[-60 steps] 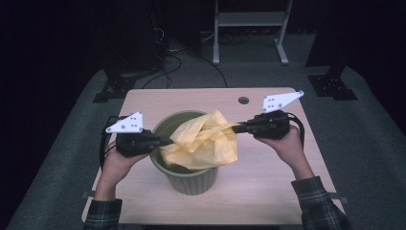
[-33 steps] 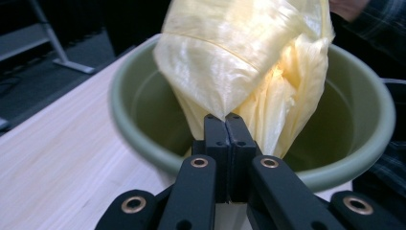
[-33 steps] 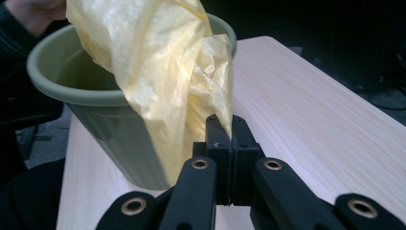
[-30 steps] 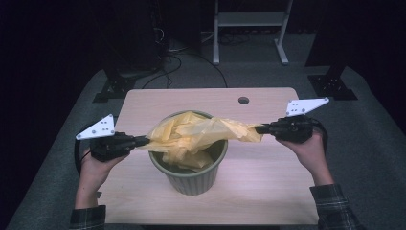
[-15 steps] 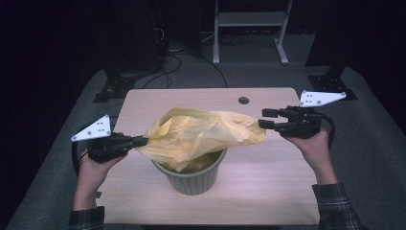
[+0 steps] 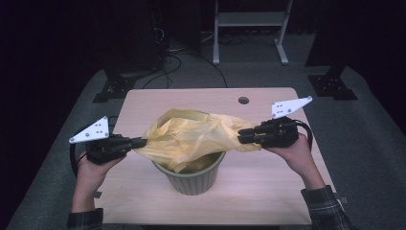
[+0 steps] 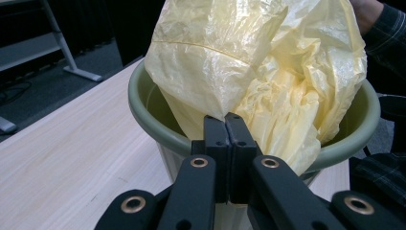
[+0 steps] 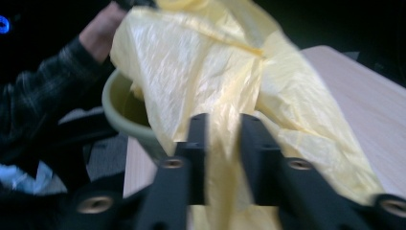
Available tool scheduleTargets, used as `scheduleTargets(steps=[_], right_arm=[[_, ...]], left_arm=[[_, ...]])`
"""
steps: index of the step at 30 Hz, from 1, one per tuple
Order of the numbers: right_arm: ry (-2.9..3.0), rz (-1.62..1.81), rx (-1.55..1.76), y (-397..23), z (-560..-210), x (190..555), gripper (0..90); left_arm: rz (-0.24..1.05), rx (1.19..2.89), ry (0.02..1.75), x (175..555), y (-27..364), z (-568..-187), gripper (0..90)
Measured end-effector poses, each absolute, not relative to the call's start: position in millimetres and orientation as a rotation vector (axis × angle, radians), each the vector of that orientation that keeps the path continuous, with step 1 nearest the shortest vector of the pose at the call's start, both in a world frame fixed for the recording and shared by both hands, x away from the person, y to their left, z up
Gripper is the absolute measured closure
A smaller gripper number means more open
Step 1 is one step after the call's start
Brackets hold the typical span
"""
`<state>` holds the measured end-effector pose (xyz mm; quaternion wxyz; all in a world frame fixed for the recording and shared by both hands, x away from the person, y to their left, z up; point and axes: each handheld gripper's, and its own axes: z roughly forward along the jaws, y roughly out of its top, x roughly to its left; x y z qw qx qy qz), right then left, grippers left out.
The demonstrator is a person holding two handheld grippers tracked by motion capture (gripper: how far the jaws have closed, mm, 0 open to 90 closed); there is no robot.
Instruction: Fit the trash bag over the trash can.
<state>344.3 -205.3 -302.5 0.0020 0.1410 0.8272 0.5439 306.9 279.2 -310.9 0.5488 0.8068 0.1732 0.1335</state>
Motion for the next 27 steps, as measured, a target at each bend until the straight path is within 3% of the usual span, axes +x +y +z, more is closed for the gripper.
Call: scheduleTargets(steps=[2, 18, 27], right_arm=[[2.616, 1.677, 0.394, -200, -304, 338, 90.0], [2.812, 1.591, 0.131, -164, -346, 285, 90.0], [2.939, 1.408, 0.158, -137, -391, 285, 90.0]], left_arm=[[0.314, 1.906, 0.41, 306, 280, -312, 89.6], [0.28, 1.885, 0.441, 284, 294, -331, 89.3], [0.25, 1.886, 0.437, 285, 291, -338, 88.9]])
